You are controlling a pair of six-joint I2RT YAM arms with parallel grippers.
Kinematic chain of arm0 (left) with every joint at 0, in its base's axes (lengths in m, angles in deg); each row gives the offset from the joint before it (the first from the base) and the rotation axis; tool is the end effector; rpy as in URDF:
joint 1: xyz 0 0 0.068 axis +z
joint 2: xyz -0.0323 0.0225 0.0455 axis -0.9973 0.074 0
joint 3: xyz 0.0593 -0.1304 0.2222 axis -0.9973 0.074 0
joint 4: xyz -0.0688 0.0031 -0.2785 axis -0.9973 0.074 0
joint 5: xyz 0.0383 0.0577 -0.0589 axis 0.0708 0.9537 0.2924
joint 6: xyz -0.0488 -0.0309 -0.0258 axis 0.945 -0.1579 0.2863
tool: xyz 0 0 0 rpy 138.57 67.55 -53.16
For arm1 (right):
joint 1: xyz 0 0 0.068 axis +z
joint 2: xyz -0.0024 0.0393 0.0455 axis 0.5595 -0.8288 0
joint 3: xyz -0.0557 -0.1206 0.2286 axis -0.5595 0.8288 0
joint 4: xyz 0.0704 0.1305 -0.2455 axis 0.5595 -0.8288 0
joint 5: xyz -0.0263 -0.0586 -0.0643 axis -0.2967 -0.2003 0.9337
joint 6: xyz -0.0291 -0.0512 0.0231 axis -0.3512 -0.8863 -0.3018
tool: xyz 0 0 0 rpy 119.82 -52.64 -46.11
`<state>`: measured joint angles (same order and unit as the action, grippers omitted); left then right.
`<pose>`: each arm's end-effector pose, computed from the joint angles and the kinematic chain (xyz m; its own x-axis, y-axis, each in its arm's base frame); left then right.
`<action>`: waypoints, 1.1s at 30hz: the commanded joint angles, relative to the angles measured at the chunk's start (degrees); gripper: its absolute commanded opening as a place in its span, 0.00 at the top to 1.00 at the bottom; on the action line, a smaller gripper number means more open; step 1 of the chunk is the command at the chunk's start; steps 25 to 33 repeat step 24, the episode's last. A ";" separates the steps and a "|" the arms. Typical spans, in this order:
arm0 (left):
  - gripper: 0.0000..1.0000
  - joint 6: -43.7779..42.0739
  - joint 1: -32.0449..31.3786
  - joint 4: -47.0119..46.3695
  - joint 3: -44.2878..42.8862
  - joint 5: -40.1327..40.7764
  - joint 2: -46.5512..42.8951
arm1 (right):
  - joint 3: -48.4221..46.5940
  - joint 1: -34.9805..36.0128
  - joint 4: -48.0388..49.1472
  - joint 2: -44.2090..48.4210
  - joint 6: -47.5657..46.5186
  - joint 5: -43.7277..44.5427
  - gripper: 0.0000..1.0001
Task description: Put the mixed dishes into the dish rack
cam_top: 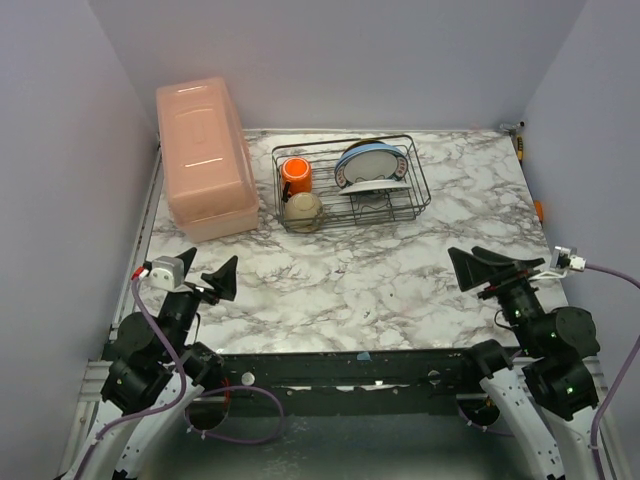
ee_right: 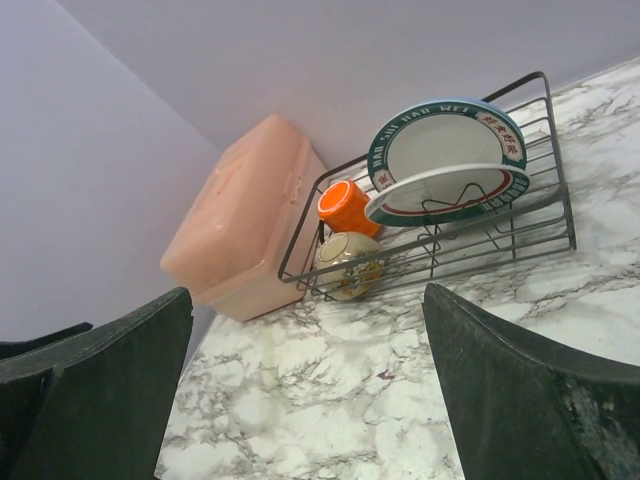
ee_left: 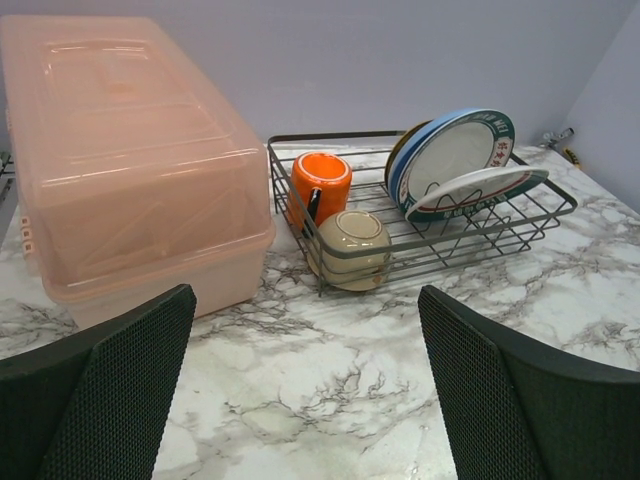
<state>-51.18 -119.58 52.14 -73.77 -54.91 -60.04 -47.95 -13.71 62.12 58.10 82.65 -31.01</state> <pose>0.0797 -0.0357 0.3251 0.0964 -0.1797 -0.9790 0.2922 0.9453 -0.1448 0.0816 0.0289 0.3515 -0.0776 0.6198 -0.7809 -0.3464 0.7177 0.6041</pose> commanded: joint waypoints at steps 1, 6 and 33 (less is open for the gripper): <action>0.03 -0.91 0.22 -2.02 1.03 0.70 -11.35 | -0.15 0.32 1.09 1.30 0.87 -2.06 0.00; 0.01 -1.31 0.23 -2.99 1.85 0.68 -15.02 | 0.13 0.29 1.78 1.67 0.85 -1.82 0.00; 0.01 -2.14 0.33 -2.76 1.89 2.02 -13.74 | 2.54 0.34 7.26 0.61 1.65 -3.74 0.00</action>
